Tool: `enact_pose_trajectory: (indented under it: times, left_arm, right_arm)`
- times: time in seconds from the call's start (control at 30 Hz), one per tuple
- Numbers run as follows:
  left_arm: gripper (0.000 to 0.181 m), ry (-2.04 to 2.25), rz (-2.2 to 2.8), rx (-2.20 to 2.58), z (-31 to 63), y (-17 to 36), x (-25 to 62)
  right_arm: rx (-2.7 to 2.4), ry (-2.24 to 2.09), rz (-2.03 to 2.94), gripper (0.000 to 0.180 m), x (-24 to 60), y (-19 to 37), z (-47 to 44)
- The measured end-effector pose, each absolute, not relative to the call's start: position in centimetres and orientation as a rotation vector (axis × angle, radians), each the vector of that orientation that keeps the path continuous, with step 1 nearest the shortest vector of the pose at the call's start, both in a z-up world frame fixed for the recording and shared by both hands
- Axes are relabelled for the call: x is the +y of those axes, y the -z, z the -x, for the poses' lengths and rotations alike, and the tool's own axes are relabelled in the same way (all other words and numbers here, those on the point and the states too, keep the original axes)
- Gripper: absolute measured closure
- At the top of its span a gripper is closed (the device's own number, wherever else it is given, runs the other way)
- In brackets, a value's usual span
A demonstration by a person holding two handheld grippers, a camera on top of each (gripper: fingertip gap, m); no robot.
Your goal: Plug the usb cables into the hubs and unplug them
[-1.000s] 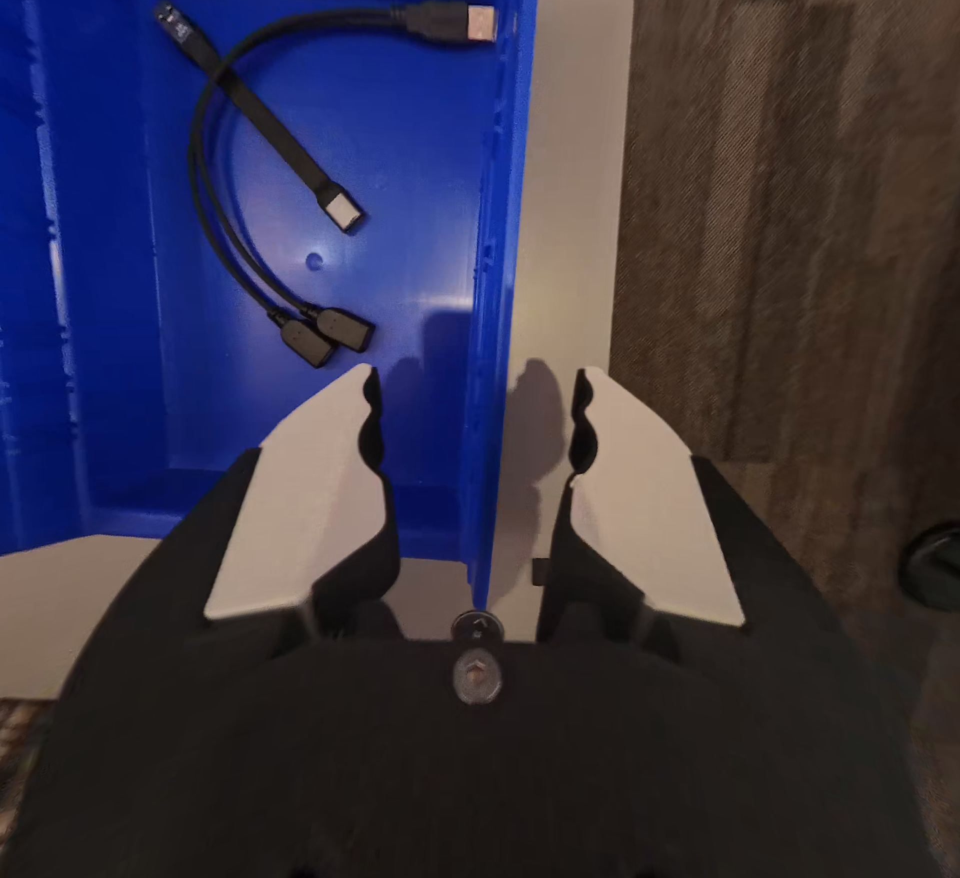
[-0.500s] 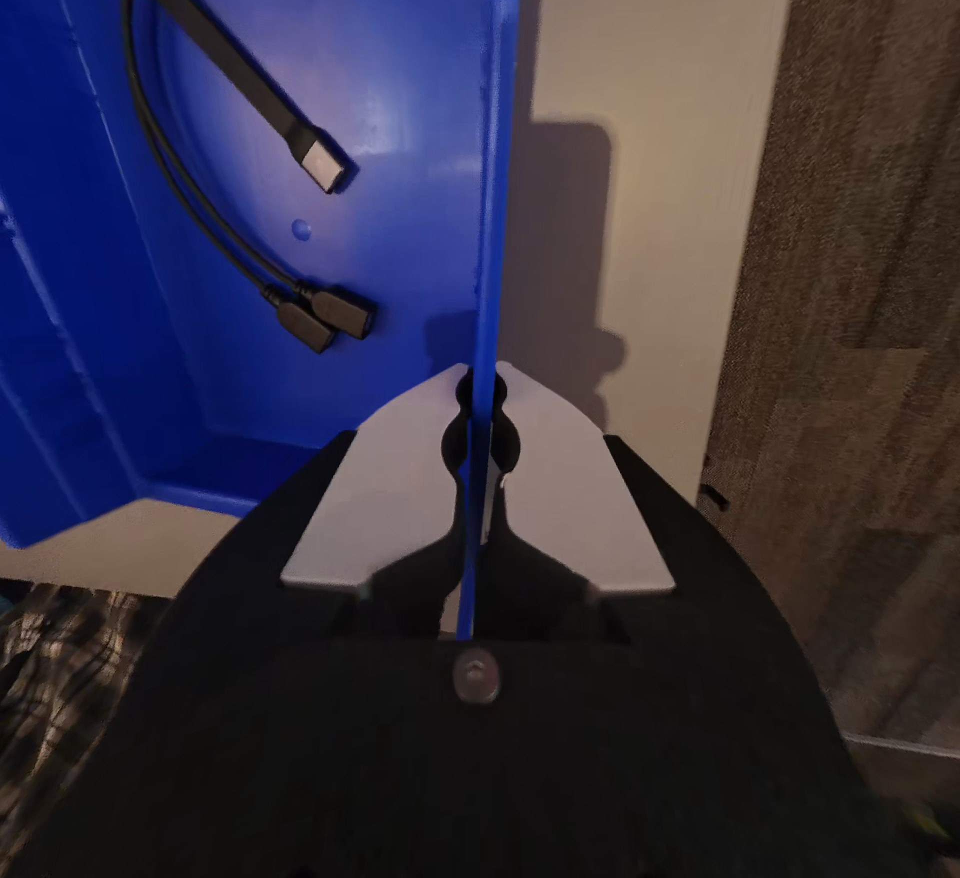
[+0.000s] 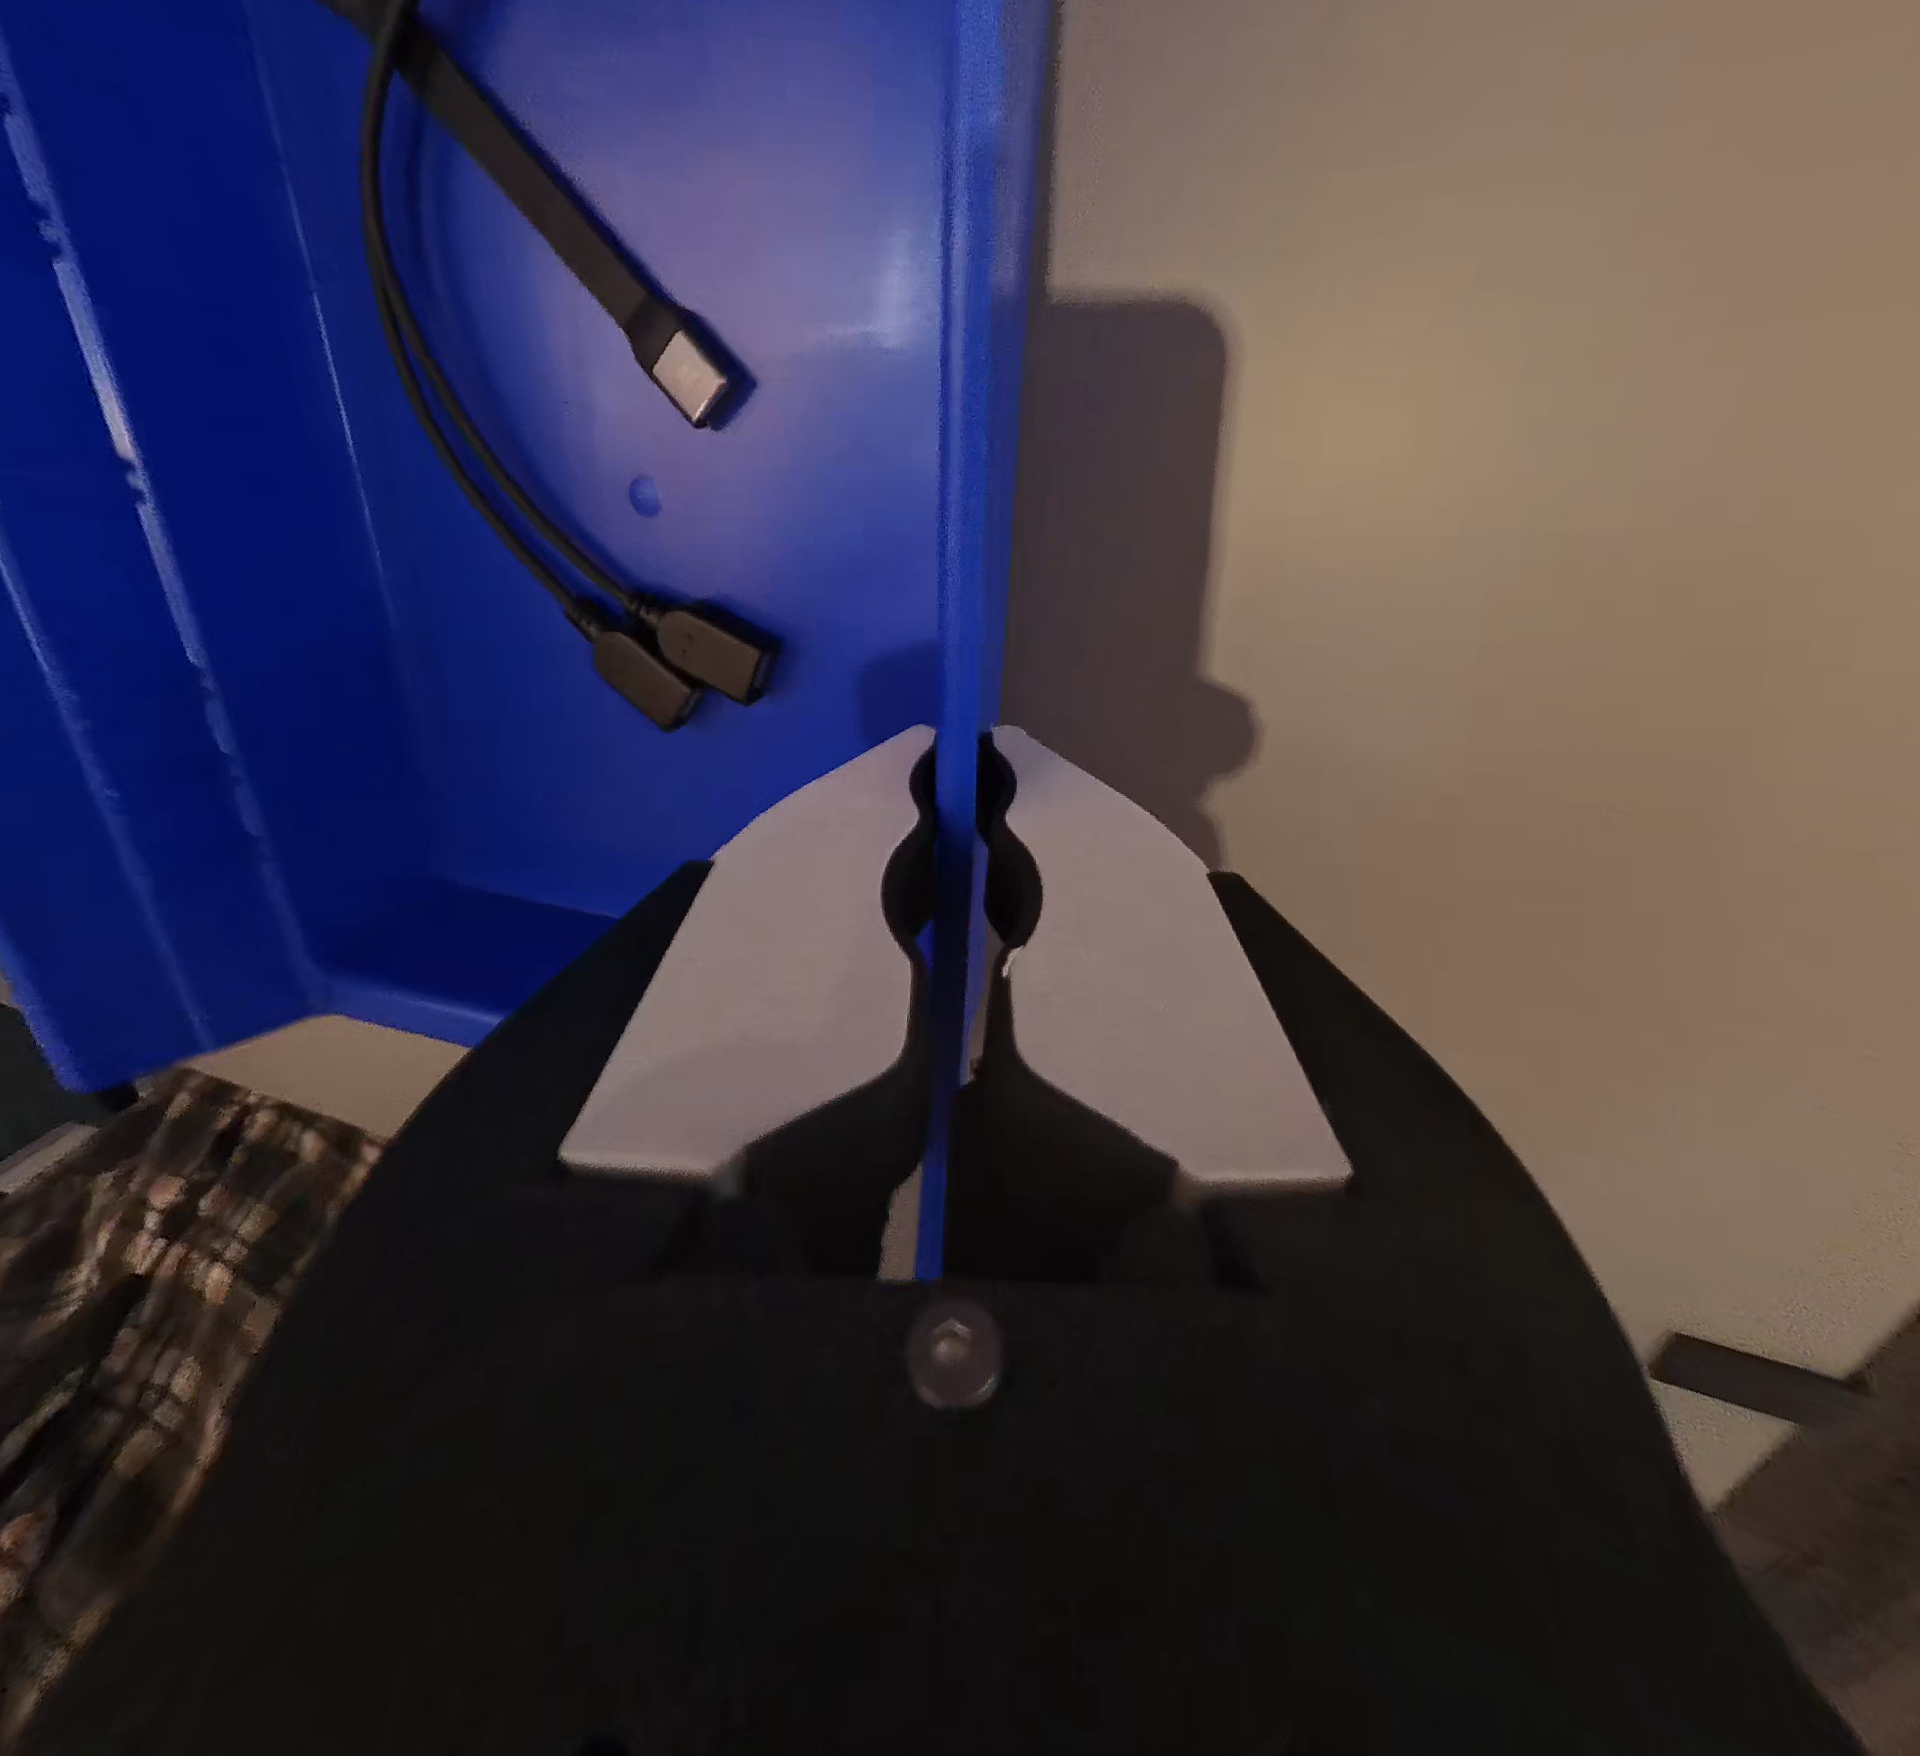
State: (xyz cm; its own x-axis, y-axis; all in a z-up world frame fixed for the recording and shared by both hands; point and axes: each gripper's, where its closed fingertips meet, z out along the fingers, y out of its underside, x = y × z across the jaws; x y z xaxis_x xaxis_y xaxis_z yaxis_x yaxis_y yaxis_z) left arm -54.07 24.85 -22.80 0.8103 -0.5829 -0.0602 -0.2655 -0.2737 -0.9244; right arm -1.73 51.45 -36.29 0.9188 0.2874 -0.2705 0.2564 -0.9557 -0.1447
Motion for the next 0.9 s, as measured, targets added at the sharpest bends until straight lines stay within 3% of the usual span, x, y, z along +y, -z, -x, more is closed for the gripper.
enact_pose_trajectory:
  times: [0.37,0.9]
  left_arm:
    - [0.114,0.379,1.873,0.653,53.2,20.6,26.8]
    - [0.114,0.37,1.89,0.728,48.6,18.8,29.0]
  right_arm:
    - [-0.339,-0.465,2.982,0.176,48.9,36.6,13.2]
    - [-0.459,-0.469,2.99,0.175,48.4,35.9,20.7]
